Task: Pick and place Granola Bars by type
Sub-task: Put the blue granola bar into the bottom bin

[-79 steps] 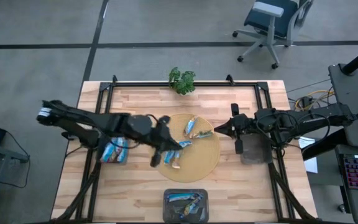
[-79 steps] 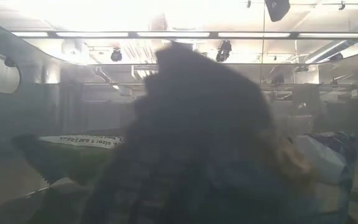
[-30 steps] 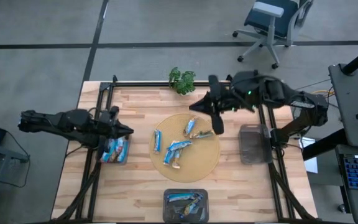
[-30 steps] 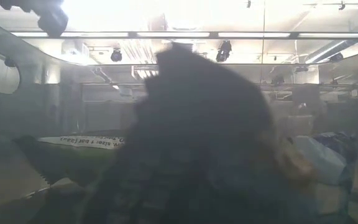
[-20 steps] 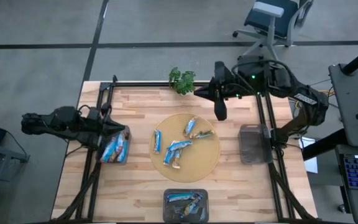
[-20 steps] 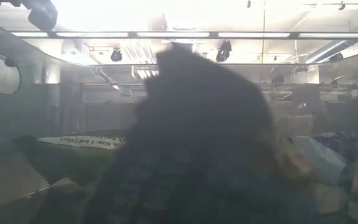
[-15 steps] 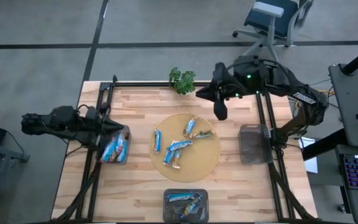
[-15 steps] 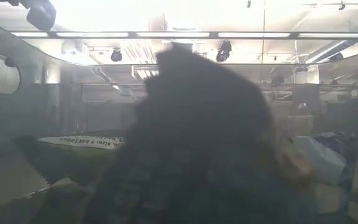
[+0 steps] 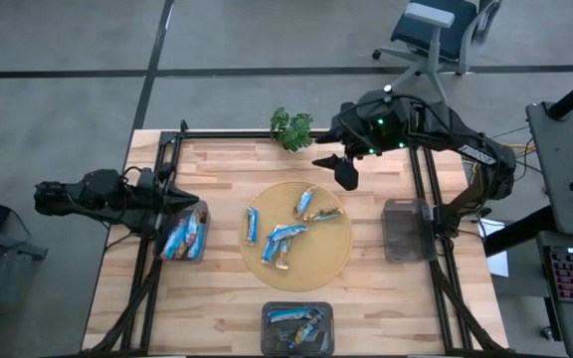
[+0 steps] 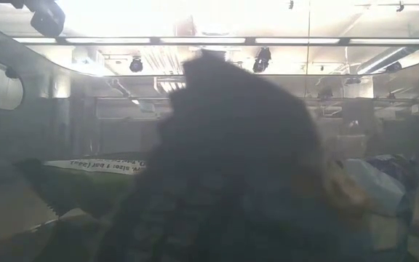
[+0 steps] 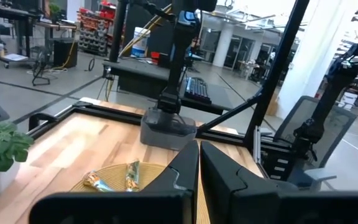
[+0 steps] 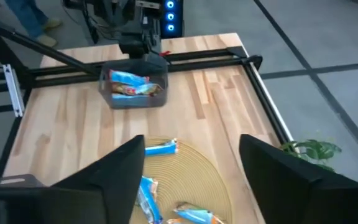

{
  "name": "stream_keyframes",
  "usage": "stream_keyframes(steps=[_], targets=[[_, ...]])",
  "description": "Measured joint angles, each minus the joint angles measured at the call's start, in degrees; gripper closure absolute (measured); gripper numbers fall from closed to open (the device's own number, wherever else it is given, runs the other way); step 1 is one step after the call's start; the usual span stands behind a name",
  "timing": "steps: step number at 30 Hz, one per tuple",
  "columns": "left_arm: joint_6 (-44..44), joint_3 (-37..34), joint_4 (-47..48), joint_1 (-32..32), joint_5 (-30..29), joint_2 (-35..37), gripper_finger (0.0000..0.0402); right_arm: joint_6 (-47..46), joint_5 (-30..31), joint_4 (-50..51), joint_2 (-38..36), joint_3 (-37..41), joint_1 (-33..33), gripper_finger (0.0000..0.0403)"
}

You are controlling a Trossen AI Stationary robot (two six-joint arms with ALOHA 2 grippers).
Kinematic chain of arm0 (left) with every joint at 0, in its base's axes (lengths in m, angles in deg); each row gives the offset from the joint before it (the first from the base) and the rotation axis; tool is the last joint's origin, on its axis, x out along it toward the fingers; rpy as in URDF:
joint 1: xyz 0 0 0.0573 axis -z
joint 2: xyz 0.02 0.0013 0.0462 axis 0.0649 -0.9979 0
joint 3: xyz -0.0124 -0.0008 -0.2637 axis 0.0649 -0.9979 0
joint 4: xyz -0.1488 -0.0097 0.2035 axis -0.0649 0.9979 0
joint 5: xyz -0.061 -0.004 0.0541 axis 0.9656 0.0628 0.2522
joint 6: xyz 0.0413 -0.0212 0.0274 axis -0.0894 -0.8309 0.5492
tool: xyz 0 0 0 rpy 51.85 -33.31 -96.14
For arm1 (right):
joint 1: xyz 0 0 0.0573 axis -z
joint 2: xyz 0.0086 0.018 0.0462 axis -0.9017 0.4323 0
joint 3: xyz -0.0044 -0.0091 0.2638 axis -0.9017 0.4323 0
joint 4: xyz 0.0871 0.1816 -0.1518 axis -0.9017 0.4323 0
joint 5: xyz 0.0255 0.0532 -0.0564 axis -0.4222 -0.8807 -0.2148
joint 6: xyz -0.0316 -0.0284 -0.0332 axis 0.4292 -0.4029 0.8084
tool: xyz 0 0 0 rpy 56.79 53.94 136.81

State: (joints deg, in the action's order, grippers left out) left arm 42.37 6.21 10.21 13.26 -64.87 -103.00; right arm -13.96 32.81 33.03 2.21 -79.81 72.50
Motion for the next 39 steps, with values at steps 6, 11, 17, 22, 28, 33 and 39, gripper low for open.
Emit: stream_keyframes(steps=[6,11,17,22,28,33,39], targets=[[0.84,0.00,0.94,0.01,0.10,0.00,0.0402,2.58,-0.66,4.62,1.64,-0.06,0.78,0.0119],[0.90,-0.99,1.60,0.02,0.57,-0.05,0.0402,6.40,-3.80,9.86,5.34,-0.04,0.75,0.0124],[0.54,-2.69,1.50,0.02,0.56,-0.04,0.0402,14.54,-5.88,10.20,10.58,-0.04,0.06,0.0141],[-0.21,-3.52,1.44,0.02,0.58,-0.02,0.0402,17.91,-6.68,10.07,15.62,-0.04,-0.07,0.0146],[-0.17,-3.50,1.36,0.02,0.58,0.00,0.0402,20.54,-7.20,10.03,21.38,-0.04,-0.52,0.0139],[-0.17,-3.50,1.25,0.02,0.58,0.00,0.0402,20.10,-10.89,9.79,26.08,-0.04,-1.25,0.0133],[-0.15,-3.50,1.27,0.02,0.58,0.00,0.0402,19.41,-11.42,9.74,30.98,-0.02,-3.10,0.0140]])
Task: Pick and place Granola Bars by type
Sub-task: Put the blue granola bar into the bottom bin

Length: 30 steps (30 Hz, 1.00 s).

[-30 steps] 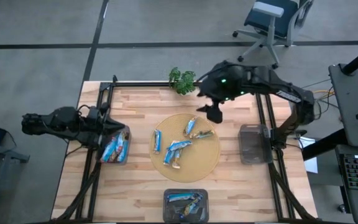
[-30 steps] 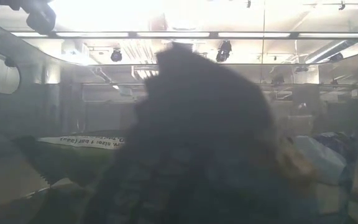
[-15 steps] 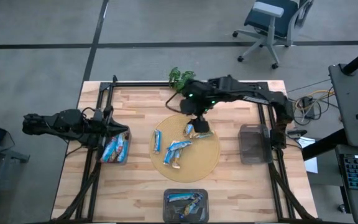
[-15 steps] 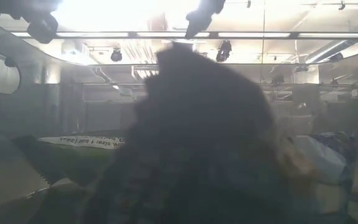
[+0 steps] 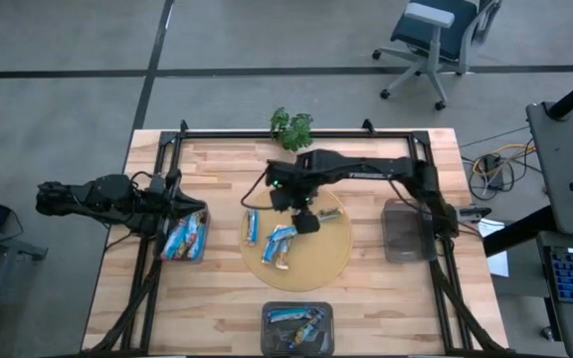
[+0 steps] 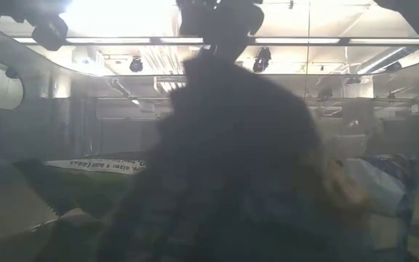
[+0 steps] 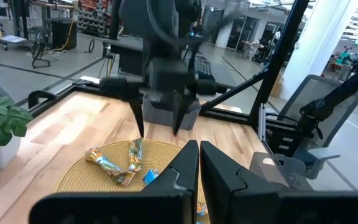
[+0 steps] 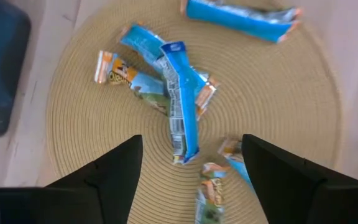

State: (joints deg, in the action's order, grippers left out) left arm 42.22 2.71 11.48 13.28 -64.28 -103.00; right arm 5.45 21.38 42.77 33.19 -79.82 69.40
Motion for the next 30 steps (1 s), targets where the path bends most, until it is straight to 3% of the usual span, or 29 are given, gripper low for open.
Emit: stream_keyframes(steps=[15,30], targets=[[0.00,0.00,0.11,0.00,0.00,0.00,0.0402,-6.27,-0.81,-6.00,5.65,0.09,-2.45,0.0150],[-0.13,0.00,0.39,0.00,0.00,0.00,0.0402,-3.51,-0.73,-9.07,10.83,0.52,-2.82,0.0154]])
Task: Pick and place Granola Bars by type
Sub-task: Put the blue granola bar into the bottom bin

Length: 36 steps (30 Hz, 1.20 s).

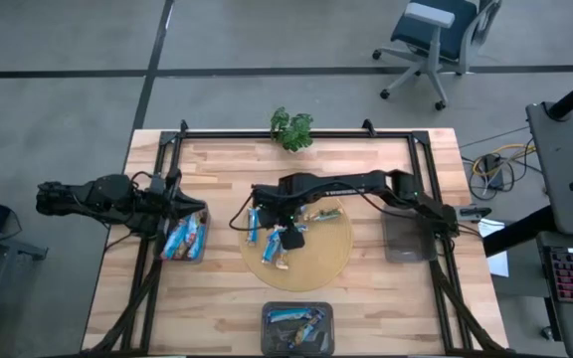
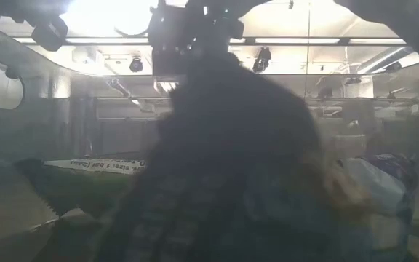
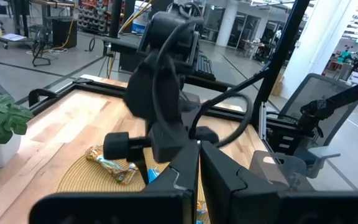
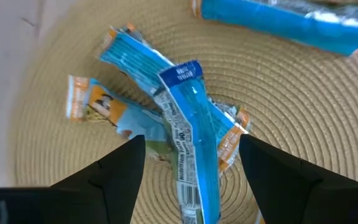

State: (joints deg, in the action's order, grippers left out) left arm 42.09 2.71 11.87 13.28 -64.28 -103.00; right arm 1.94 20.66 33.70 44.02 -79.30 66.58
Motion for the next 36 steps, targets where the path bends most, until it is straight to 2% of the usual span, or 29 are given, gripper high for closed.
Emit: stream_keyframes(steps=[16,25,30,36], targets=[[-0.04,0.00,0.17,0.00,-0.22,0.00,0.0402,1.47,1.89,-3.75,0.68,4.69,-0.10,0.0154],[-0.07,0.00,0.15,0.00,-1.20,0.00,0.0402,-1.21,2.06,-6.63,0.66,7.71,-0.08,0.0157],[-0.07,0.00,0.13,0.00,-1.48,0.00,0.0402,-1.35,2.04,-6.79,0.66,7.70,-0.08,0.0184],[-0.15,0.00,0.11,0.00,-1.68,0.00,0.0402,-1.30,2.04,-6.95,0.66,7.67,-0.08,0.0241]])
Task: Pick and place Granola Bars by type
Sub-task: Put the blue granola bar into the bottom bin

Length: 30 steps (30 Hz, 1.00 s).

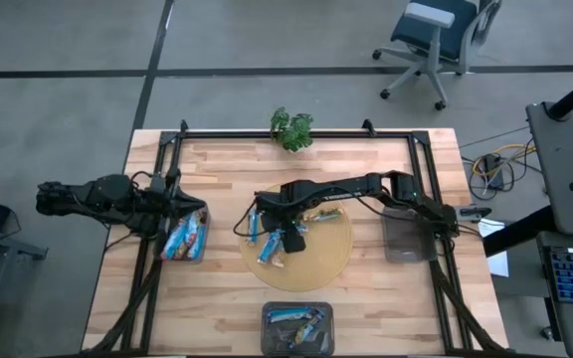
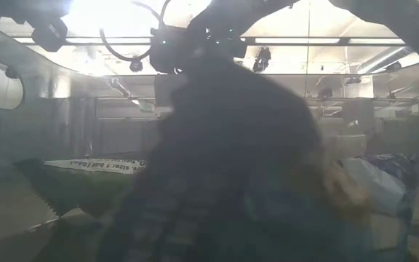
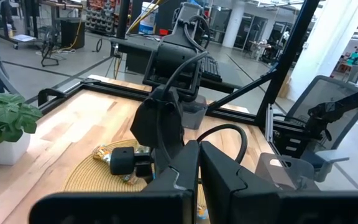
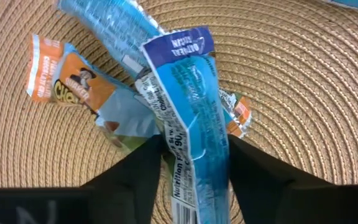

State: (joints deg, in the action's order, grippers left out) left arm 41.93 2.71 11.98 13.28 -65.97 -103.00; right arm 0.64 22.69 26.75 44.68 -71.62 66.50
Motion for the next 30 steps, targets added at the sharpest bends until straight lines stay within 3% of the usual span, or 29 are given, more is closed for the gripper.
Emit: stream_keyframes(steps=[13,25,30], targets=[[-0.35,0.00,-0.01,-0.01,0.04,0.00,0.0402,0.50,0.04,1.44,-0.02,-2.53,0.02,0.0336],[-0.39,-0.02,0.00,0.00,0.11,0.00,0.0402,1.67,-0.74,10.81,-0.09,-10.00,-0.29,0.0351],[-0.40,-0.02,-0.01,-0.01,0.12,0.00,0.0402,1.72,-5.49,17.46,-0.22,-15.56,-1.33,0.0351]])
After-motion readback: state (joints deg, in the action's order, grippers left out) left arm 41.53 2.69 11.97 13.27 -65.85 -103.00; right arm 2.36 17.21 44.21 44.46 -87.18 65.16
